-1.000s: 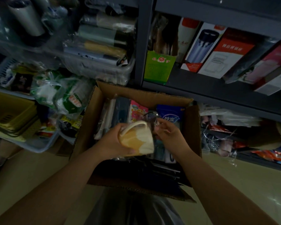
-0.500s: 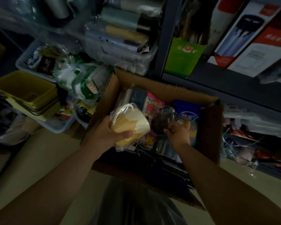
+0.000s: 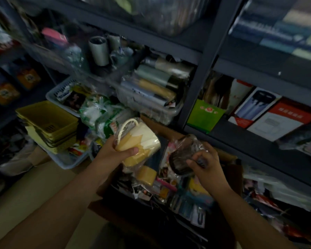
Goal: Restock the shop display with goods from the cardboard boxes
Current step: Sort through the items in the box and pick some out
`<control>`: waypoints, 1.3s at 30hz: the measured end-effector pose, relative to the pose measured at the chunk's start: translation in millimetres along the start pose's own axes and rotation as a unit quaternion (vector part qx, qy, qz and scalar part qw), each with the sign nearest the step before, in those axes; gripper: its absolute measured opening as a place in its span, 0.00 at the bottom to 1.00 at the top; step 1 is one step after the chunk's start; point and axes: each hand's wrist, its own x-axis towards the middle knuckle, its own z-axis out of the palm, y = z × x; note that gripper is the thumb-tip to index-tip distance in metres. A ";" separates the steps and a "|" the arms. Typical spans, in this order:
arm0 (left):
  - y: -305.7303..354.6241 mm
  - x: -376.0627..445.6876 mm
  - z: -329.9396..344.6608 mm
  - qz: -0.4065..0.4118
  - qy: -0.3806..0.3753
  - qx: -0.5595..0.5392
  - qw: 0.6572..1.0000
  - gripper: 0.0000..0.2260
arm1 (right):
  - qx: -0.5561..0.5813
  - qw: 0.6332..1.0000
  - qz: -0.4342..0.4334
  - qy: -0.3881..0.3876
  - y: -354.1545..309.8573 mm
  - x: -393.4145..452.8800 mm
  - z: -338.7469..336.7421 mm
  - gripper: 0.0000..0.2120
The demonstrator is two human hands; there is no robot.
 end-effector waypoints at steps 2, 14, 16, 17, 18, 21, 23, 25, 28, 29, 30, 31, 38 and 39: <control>14.9 4.3 -11.8 0.010 0.007 -0.025 1.000 0.23 | 0.022 1.000 -0.015 -0.008 -27.2 3.7 1.4 0.09; 104.4 112.5 -170.9 0.031 -0.036 0.023 0.999 0.46 | 0.131 0.989 -0.036 0.055 -176.8 78.4 110.9 0.27; 121.1 132.6 -202.2 0.039 -0.049 0.011 0.998 0.47 | 0.117 0.989 -0.040 0.081 -203.1 91.8 135.5 0.29; 128.3 141.3 -214.6 0.042 -0.051 0.004 0.998 0.45 | 0.104 0.989 -0.043 0.092 -215.1 97.4 145.4 0.29; 135.3 149.7 -224.9 0.045 -0.058 -0.003 0.997 0.43 | 0.094 0.990 -0.042 0.100 -226.0 103.0 154.1 0.30; 152.1 172.7 -246.8 0.064 -0.063 -0.001 0.996 0.30 | 0.075 0.991 -0.023 0.112 -247.0 121.3 174.2 0.34; 158.7 186.5 -254.5 0.063 -0.069 0.004 0.996 0.27 | 0.075 0.990 -0.013 0.120 -258.7 134.1 183.4 0.37; 161.2 198.9 -259.1 0.072 -0.069 0.016 0.995 0.24 | 0.082 0.988 0.000 0.130 -268.5 148.8 190.4 0.40; 163.5 210.9 -259.4 0.073 -0.067 0.018 0.995 0.24 | 0.072 0.988 0.014 0.135 -284.0 172.2 199.8 0.41; 165.0 213.5 -259.5 0.073 -0.067 0.018 0.995 0.24 | 0.075 0.988 0.010 0.136 -288.5 180.8 202.5 0.41; 165.6 216.7 -260.6 0.070 -0.066 0.015 0.995 0.26 | 0.076 0.988 0.008 0.136 -293.2 188.8 205.7 0.42; 165.8 219.9 -262.1 0.066 -0.066 0.014 0.996 0.29 | 0.071 0.989 0.009 0.132 -298.1 196.1 209.2 0.42; 168.9 241.7 -277.0 0.057 -0.058 0.001 0.997 0.36 | 0.032 0.994 0.005 0.102 -325.8 242.7 233.0 0.42; 169.6 245.1 -277.6 0.057 -0.056 -0.003 0.997 0.36 | 0.027 0.995 0.003 0.097 -328.3 250.5 235.7 0.42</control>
